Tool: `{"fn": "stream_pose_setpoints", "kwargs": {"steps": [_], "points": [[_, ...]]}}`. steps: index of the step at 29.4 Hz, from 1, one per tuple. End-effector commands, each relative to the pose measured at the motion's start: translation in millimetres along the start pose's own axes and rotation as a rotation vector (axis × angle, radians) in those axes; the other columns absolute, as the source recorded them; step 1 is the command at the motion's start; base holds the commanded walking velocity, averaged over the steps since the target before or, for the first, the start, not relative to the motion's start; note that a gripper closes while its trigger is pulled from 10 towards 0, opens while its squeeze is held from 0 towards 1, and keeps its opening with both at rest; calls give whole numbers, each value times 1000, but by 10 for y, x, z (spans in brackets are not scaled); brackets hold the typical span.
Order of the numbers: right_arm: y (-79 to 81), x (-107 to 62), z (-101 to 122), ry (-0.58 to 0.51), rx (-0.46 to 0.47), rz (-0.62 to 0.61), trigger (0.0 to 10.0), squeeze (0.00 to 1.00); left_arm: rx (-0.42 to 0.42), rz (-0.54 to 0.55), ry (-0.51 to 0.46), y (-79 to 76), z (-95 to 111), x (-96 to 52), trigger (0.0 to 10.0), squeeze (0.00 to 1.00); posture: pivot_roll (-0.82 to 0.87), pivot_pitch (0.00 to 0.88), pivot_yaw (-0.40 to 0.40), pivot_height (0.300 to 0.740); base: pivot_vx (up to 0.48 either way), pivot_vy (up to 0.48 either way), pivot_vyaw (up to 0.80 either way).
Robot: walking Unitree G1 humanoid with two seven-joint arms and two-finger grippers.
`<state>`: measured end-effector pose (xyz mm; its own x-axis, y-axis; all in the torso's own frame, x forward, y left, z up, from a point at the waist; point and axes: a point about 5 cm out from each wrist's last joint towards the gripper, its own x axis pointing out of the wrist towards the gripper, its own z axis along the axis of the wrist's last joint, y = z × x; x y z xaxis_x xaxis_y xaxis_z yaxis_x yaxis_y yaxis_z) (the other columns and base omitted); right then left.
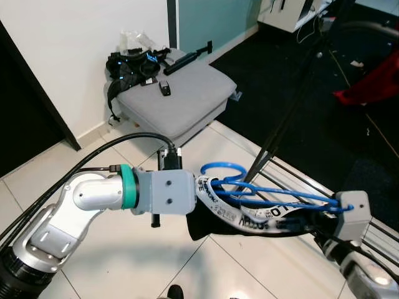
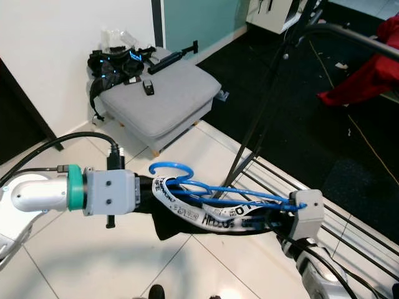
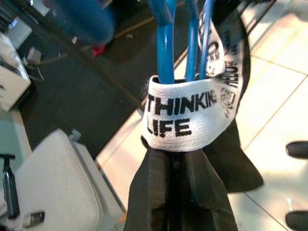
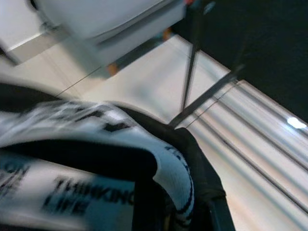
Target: Hang hanger
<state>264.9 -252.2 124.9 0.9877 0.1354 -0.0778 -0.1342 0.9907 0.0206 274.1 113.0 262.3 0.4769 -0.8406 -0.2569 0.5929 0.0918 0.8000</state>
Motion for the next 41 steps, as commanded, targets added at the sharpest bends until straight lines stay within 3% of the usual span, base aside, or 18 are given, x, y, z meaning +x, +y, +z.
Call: {"fn": "stream_pose_setpoints", "kwargs": {"steps": [1,4,14,23,29,41], "points": [[-91,-153,-100,67,35,-14,0,0,-8,-34,47,-102,-123,11,10000,0,-222,306,83,740,0,0,0],[-190,-299,-196,118,108,-41,0,0,-39,-50,74,-157,-239,-25,10000,0,-224,307,87,740,0,0,0],[-240,-415,-321,166,164,-69,0,0,-149,-2,100,-130,-363,-89,10000,0,-221,305,90,740,0,0,0],[-279,-333,-243,167,174,-87,0,0,-133,-131,7,-250,-281,-213,10000,0,-217,304,89,740,0,0,0],[-283,-235,-70,121,194,-61,0,0,1,-155,115,-294,-397,-190,10000,0,-212,304,84,740,0,0,0],[-20,-223,51,100,211,68,0,0,43,-114,233,-290,-563,-124,10000,0,-220,310,84,740,0,0,0]]}}
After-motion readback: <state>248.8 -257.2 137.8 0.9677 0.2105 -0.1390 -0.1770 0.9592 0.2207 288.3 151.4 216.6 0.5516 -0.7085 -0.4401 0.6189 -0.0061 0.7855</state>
